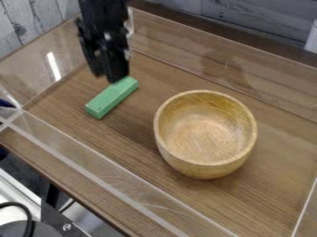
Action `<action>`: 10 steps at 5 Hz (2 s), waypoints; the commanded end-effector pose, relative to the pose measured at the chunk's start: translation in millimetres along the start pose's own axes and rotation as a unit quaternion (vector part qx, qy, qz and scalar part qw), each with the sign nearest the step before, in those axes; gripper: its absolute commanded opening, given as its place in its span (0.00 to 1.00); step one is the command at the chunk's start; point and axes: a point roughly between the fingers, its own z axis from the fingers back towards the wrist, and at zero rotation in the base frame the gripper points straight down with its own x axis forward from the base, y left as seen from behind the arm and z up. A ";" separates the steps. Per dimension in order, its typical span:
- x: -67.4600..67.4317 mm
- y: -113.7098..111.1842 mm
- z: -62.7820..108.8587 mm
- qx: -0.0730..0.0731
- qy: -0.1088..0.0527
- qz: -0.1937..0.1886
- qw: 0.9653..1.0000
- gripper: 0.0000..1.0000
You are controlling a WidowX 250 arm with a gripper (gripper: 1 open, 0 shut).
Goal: Put the green block in the brown bowl
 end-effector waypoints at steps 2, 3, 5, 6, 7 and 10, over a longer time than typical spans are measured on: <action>-4.2 19.4 -16.8 0.043 -0.045 0.027 0.998 1.00; -3.9 24.1 -23.9 0.039 -0.047 0.025 0.998 0.00; 1.7 18.9 -6.8 0.032 -0.064 0.046 0.996 0.00; 10.4 2.6 28.4 0.028 -0.087 0.070 0.993 0.00; 20.2 -21.2 48.9 0.012 -0.095 0.071 0.993 0.00; 11.7 -9.5 39.4 0.032 -0.077 0.101 0.991 1.00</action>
